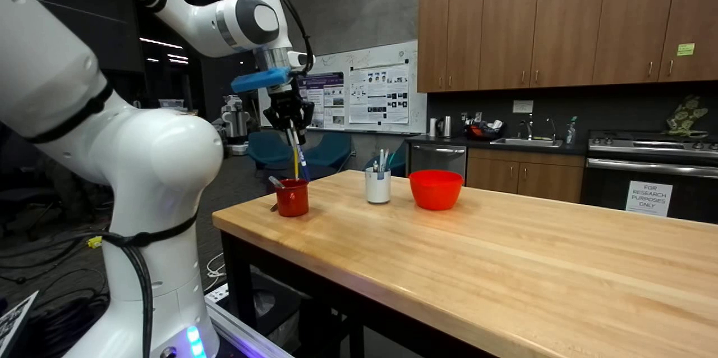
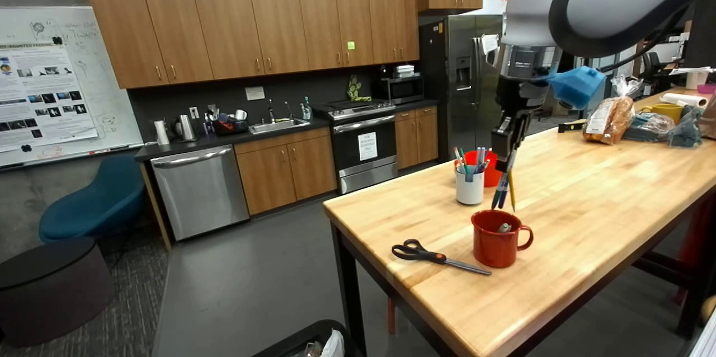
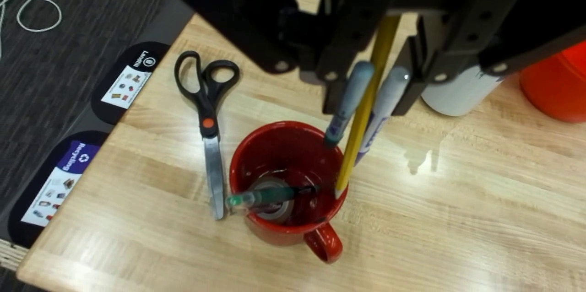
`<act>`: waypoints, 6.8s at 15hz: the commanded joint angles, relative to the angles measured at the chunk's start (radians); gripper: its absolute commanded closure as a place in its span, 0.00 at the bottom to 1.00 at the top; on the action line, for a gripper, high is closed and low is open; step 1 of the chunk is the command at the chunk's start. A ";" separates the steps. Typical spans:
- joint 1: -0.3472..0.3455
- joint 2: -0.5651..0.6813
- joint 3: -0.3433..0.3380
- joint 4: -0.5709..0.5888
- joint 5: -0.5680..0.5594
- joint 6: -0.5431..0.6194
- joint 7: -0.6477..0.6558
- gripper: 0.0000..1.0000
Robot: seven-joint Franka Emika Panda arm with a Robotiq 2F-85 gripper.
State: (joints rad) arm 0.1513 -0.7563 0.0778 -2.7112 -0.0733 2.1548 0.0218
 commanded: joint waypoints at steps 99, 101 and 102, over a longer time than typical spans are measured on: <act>0.095 0.179 -0.255 -0.067 0.275 0.394 -0.503 0.23; 0.082 0.162 -0.250 -0.067 0.265 0.401 -0.491 0.10; 0.074 0.150 -0.246 -0.070 0.260 0.405 -0.480 0.02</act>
State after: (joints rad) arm 0.2293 -0.5581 -0.1627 -2.7710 0.1783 2.5510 -0.4512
